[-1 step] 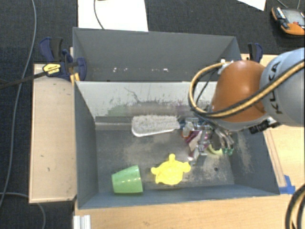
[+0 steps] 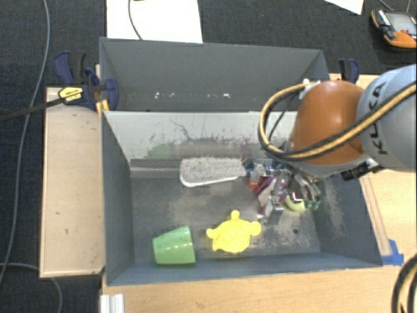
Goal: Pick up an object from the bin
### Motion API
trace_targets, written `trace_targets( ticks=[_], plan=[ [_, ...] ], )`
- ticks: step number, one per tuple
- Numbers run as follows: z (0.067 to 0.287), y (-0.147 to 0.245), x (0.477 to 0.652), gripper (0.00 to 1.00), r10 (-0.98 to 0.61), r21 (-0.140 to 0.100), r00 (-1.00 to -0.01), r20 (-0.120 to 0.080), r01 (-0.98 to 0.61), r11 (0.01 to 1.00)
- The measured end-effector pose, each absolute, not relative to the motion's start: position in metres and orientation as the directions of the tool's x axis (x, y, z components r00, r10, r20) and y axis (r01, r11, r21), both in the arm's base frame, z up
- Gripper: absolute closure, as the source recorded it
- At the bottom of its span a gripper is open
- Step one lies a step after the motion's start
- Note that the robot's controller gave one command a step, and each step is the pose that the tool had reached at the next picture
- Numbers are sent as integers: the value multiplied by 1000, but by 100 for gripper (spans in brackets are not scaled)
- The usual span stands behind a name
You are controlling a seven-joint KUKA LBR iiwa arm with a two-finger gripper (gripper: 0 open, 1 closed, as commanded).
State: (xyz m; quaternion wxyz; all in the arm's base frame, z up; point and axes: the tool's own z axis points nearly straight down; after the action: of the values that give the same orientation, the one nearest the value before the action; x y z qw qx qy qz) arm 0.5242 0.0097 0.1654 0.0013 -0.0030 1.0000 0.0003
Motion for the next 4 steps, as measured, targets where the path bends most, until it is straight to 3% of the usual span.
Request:
trace_targets(
  ticks=[1, 2, 3, 4],
  plan=[
    [70, 44, 481, 0, -507, 0, -862, -5, -507, 862],
    [150, 50, 478, 0, -351, -1, -936, -7, -351, 936],
    [100, 60, 483, 0, -585, 4, -811, 1, -585, 811],
    [71, 58, 484, 0, -562, -5, -827, -12, -562, 827]
  ],
)
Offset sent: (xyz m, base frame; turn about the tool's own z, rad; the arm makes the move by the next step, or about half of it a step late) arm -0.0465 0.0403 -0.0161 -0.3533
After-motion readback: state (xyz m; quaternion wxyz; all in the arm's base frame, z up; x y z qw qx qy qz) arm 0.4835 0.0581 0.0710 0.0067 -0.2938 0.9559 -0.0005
